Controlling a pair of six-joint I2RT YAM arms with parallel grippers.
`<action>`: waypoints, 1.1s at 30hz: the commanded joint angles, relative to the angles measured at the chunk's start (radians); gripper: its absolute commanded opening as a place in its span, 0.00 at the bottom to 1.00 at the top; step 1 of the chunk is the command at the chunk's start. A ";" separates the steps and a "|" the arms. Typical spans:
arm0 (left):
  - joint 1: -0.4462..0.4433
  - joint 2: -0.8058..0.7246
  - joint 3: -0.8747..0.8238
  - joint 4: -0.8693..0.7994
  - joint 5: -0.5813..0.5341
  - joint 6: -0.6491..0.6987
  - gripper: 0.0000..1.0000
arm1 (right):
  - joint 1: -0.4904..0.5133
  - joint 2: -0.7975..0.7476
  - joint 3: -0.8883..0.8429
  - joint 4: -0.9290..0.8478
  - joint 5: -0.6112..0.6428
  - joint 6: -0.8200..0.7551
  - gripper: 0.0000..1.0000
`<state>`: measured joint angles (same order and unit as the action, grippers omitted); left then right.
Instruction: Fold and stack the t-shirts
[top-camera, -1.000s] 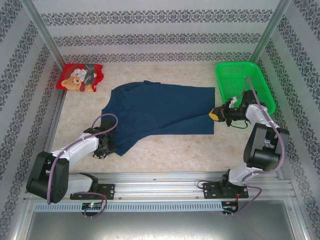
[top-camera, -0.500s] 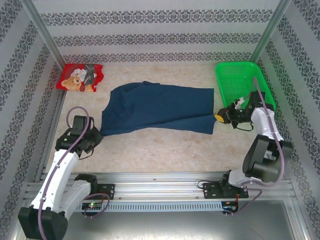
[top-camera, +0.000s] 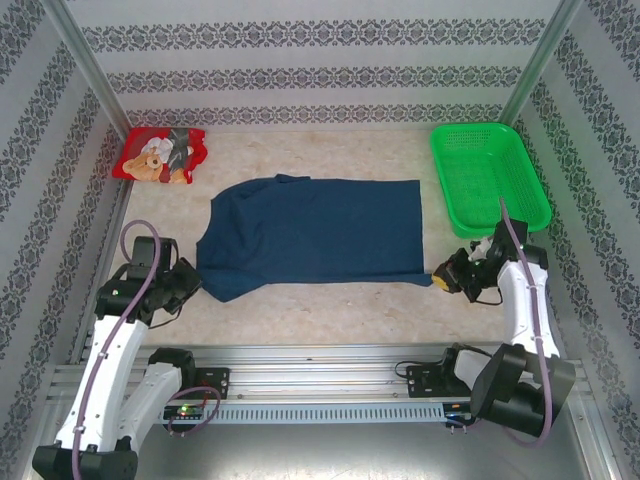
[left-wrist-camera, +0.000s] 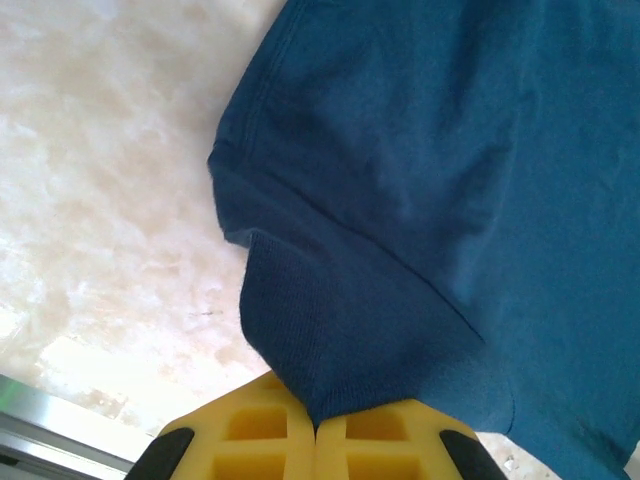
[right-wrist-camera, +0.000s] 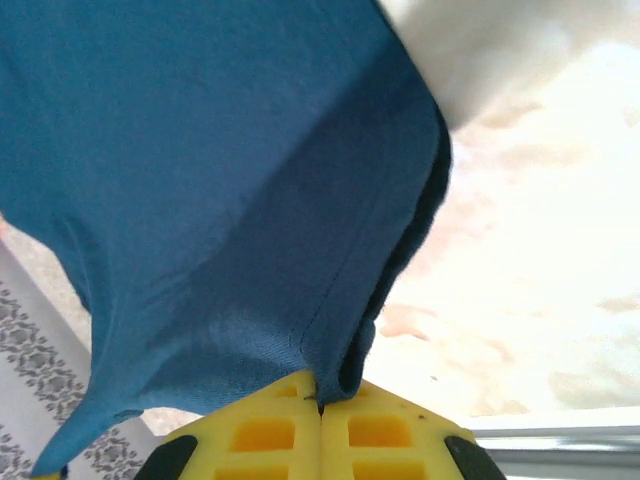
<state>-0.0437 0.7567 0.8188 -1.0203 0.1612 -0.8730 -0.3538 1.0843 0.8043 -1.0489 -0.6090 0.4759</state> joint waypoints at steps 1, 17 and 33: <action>0.010 0.067 0.041 0.040 0.011 0.009 0.00 | -0.009 0.001 -0.009 -0.026 0.091 0.003 0.00; 0.010 0.502 0.348 0.188 -0.006 0.273 0.00 | 0.013 0.330 0.232 0.102 0.100 -0.051 0.00; 0.011 0.632 0.421 0.177 -0.055 0.386 0.00 | 0.122 0.544 0.403 0.119 0.157 -0.110 0.00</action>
<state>-0.0437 1.3796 1.2179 -0.8444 0.1478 -0.5343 -0.2508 1.6009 1.1652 -0.9310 -0.4835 0.3882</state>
